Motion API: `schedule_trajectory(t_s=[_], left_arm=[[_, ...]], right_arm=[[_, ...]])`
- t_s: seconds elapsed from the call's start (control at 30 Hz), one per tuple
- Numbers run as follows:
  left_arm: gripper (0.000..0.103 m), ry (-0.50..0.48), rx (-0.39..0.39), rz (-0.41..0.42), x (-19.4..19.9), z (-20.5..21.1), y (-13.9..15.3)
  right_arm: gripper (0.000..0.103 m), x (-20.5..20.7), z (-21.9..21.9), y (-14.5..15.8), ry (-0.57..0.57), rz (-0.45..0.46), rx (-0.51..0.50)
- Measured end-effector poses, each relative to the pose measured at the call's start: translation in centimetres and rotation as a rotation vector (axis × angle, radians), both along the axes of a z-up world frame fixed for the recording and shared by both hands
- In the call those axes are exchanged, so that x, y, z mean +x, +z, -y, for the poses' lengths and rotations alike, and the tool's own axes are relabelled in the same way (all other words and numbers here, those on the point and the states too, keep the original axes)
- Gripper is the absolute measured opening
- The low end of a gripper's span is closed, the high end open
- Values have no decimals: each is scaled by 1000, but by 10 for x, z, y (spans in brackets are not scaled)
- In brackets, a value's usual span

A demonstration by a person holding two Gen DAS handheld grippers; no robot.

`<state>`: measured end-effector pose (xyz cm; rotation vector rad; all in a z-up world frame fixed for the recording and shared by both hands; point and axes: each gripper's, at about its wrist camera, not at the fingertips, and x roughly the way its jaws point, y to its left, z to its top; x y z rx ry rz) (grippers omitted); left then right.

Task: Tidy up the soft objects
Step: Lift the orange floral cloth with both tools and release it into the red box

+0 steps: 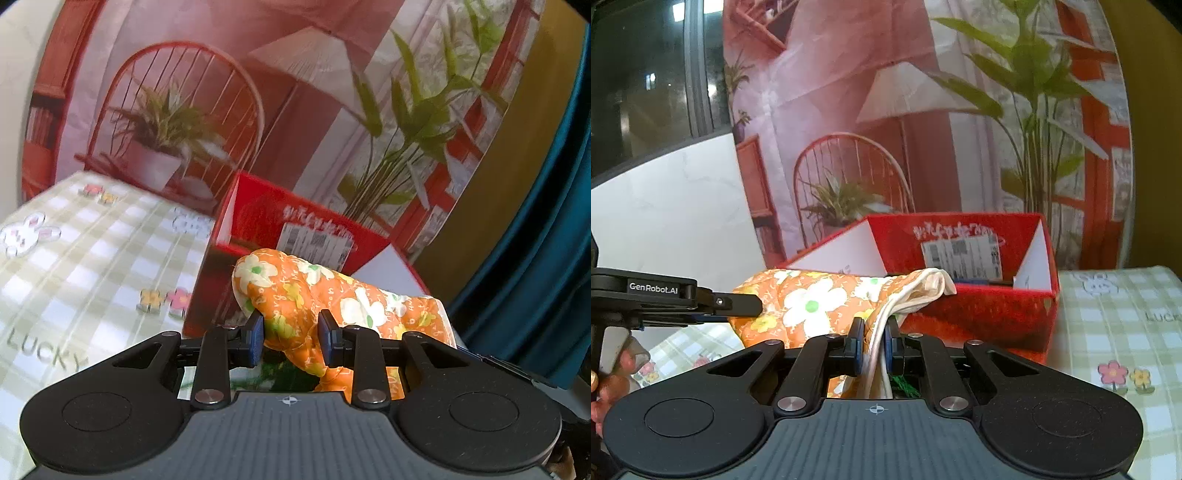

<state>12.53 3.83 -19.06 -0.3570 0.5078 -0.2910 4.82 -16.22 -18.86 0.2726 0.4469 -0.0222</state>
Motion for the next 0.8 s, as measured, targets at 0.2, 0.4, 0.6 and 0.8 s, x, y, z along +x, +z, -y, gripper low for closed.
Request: schedule_trajectory(t_s=[0.2,0.4,0.6,0.8], left_arm=[[32,-28,44,81,27,8,39],[32,-39,102,138,68,23,65],[32,-26,128,143,101,33,60],[32,-69,176,125,129,52,43]], right_arm=[[10,17,11,30,18,56,-28],[10,62,34,59,7,86,-120],[10,116,48,50,-35,35,-255],[10,136,55,23,-66,-40,-313]])
